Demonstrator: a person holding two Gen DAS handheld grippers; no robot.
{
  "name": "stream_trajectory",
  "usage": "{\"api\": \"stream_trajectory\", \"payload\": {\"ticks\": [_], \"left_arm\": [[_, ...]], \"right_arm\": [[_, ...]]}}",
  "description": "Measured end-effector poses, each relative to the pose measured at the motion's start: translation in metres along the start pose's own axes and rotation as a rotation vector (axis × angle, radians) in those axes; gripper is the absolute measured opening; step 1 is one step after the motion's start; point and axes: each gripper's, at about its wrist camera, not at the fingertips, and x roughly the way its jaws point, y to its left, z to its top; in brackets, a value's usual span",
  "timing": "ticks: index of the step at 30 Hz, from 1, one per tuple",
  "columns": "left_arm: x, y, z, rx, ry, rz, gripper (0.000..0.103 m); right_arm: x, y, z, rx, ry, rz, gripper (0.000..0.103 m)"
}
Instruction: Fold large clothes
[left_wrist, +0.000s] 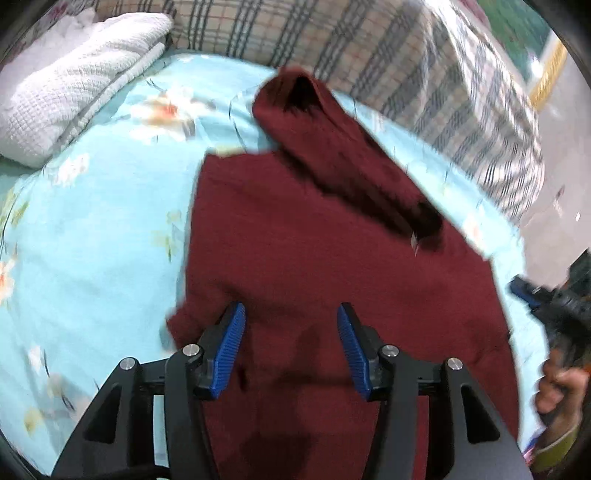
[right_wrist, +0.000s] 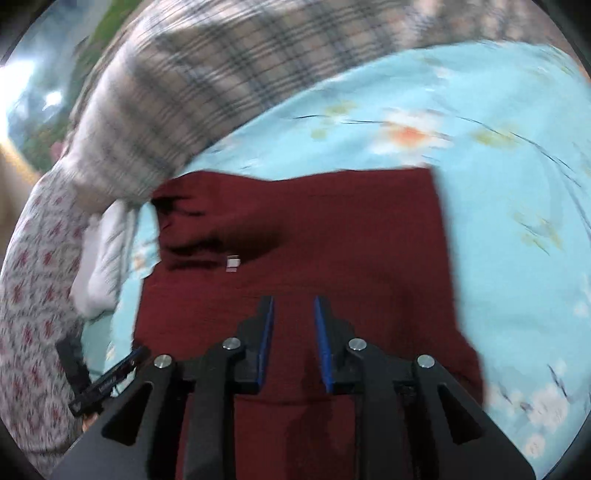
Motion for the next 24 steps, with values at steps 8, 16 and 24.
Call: {"api": "stream_trajectory", "payload": {"ticks": [8, 16, 24], "left_arm": [[0.039, 0.015, 0.114, -0.052, -0.033, 0.052, 0.055], [0.113, 0.023, 0.189, 0.032, 0.005, 0.138, 0.055], [0.15, 0.014, 0.216, 0.151, 0.007, 0.163, 0.035]], "right_arm": [[0.084, 0.082, 0.067, -0.225, 0.051, 0.078, 0.053], [0.193, 0.152, 0.128, -0.488, 0.123, 0.034, 0.053], [0.265, 0.173, 0.148, -0.6, 0.157, -0.044, 0.031]]}}
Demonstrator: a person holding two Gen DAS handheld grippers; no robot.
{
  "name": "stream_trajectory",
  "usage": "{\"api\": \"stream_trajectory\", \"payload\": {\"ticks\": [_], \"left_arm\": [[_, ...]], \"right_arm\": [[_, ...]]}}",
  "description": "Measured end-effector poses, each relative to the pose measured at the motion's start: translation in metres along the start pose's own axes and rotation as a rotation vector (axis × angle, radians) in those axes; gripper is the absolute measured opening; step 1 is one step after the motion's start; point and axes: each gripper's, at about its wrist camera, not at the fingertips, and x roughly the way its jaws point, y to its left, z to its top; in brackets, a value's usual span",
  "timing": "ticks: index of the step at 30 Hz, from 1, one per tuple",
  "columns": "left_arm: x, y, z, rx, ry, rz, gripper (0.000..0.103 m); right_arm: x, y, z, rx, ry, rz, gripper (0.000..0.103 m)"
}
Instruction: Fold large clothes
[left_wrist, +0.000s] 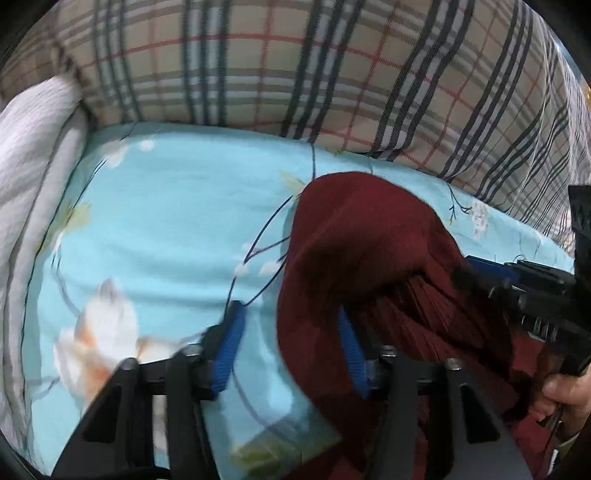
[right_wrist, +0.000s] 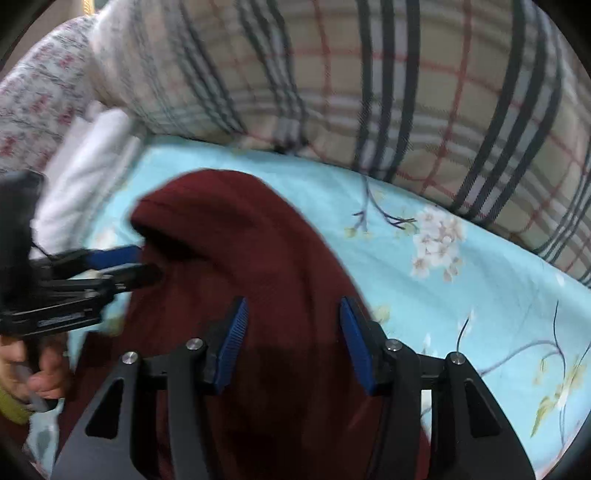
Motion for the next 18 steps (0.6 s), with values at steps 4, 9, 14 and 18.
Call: {"api": "stream_trajectory", "payload": {"ticks": [4, 9, 14, 18], "left_arm": [[0.0, -0.016, 0.009, 0.059, -0.025, 0.02, 0.003], [-0.062, -0.052, 0.004, 0.123, -0.173, -0.006, 0.003], [-0.135, -0.088, -0.039, 0.183, -0.291, -0.097, 0.003], [-0.152, -0.106, -0.091, 0.221, -0.283, -0.14, 0.003]], "right_arm": [[-0.019, -0.026, 0.0, 0.117, -0.081, 0.061, 0.005], [-0.098, -0.049, -0.014, 0.171, -0.242, 0.048, 0.005], [-0.181, -0.065, -0.059, 0.239, -0.34, 0.071, 0.004], [-0.228, -0.066, -0.122, 0.297, -0.366, 0.084, 0.003]]}}
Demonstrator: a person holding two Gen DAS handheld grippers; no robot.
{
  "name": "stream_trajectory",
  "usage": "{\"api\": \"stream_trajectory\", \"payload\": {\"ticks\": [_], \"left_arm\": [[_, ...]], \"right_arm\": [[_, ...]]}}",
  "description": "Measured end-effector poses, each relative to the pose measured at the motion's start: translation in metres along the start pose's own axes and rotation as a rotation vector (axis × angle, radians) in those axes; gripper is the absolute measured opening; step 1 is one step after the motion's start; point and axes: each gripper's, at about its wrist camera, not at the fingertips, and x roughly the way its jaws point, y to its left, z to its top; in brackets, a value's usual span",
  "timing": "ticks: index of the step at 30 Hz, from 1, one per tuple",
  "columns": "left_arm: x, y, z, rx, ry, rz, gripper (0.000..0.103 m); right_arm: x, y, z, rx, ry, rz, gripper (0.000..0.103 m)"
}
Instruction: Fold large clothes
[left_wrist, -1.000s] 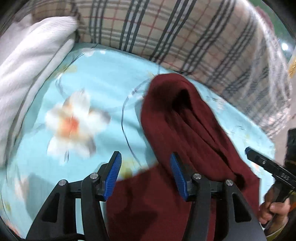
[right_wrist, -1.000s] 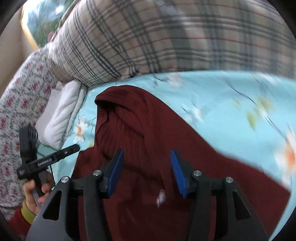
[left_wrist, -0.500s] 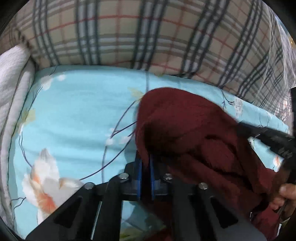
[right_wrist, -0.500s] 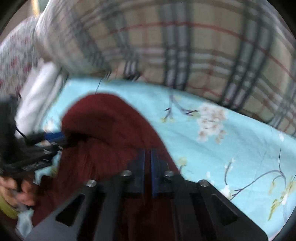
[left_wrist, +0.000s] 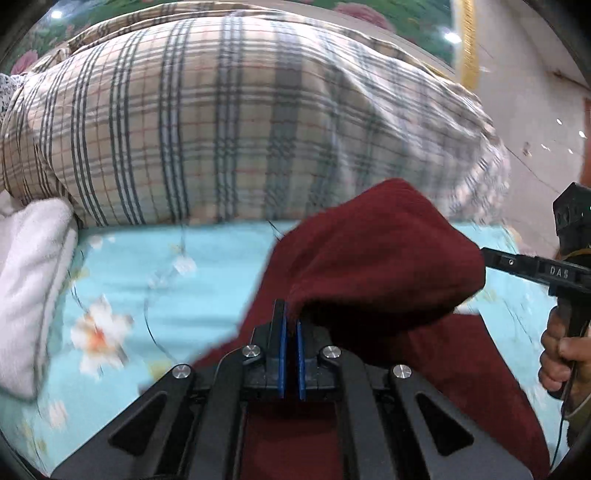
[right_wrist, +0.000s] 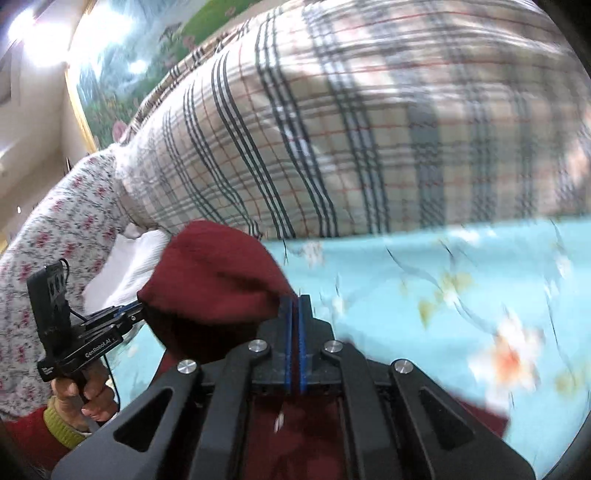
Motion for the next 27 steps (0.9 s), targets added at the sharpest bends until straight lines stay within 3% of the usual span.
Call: {"api": "stream_trajectory", "payload": {"ticks": [6, 12, 18, 22, 27], "left_arm": [[-0.007, -0.04, -0.076, 0.047, 0.107, -0.019, 0.003], [-0.014, -0.041, -0.128, 0.004, 0.177, -0.006, 0.003], [-0.025, -0.044, -0.144, 0.007, 0.212, -0.018, 0.004], [-0.049, -0.034, -0.143, -0.029, 0.227, -0.081, 0.006], [-0.08, -0.026, -0.125, -0.085, 0.171, -0.188, 0.007]], "right_arm": [[-0.036, -0.026, -0.082, 0.132, 0.051, -0.029, 0.002], [-0.046, -0.034, -0.146, 0.219, 0.133, -0.052, 0.002], [-0.048, -0.027, -0.166, 0.185, 0.198, -0.121, 0.003], [-0.053, -0.034, -0.175, 0.223, 0.247, -0.138, 0.005], [-0.088, -0.038, -0.171, 0.255, 0.184, -0.097, 0.005]]}}
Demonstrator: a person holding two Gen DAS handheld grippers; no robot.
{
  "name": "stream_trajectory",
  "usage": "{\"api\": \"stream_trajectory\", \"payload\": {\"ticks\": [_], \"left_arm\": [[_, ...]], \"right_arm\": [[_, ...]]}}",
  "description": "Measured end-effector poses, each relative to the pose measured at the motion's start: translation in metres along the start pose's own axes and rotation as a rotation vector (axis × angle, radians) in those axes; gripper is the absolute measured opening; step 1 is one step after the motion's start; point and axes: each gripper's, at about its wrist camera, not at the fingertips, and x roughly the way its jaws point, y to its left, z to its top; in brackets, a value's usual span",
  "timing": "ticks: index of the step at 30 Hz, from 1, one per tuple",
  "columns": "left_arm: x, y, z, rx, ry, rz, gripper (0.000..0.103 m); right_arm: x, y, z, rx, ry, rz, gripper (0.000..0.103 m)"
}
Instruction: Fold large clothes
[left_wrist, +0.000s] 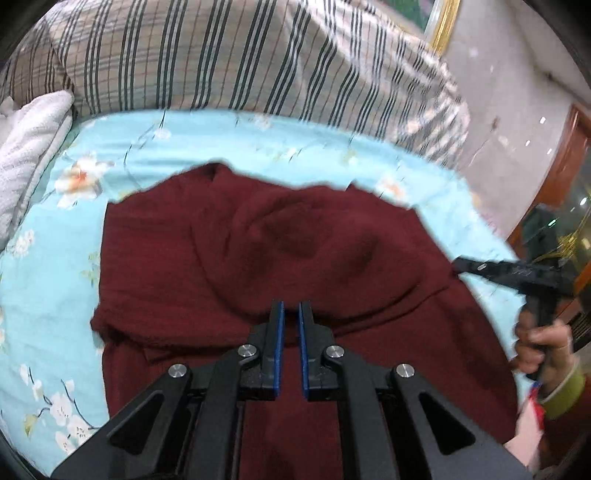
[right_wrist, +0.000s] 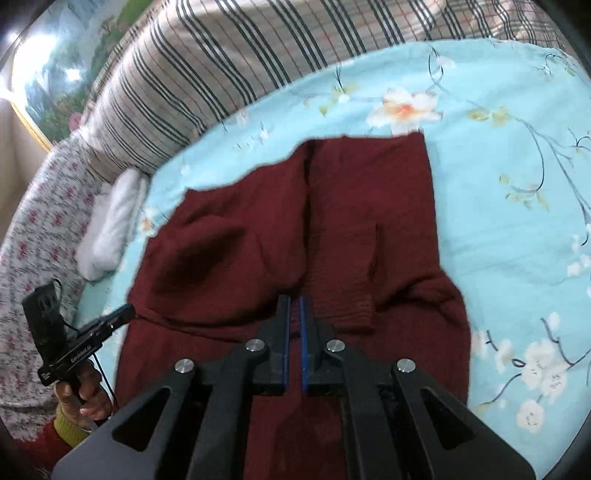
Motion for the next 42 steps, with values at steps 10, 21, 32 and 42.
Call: {"api": "stream_trajectory", "payload": {"ticks": [10, 21, 32, 42], "left_arm": [[0.055, -0.008, 0.029, 0.002, 0.053, -0.049, 0.019], [0.081, 0.016, -0.008, -0.03, 0.157, -0.006, 0.019], [0.073, 0.017, -0.01, -0.04, 0.153, 0.013, 0.019], [-0.021, 0.046, -0.061, -0.151, 0.095, 0.097, 0.054]], "right_arm": [[0.059, 0.005, 0.046, 0.089, 0.03, -0.044, 0.055], [0.058, 0.002, 0.039, 0.067, 0.093, -0.183, 0.015], [0.088, 0.014, 0.014, 0.064, 0.159, -0.122, 0.017], [-0.021, 0.016, -0.026, 0.101, -0.005, -0.012, 0.044]]}}
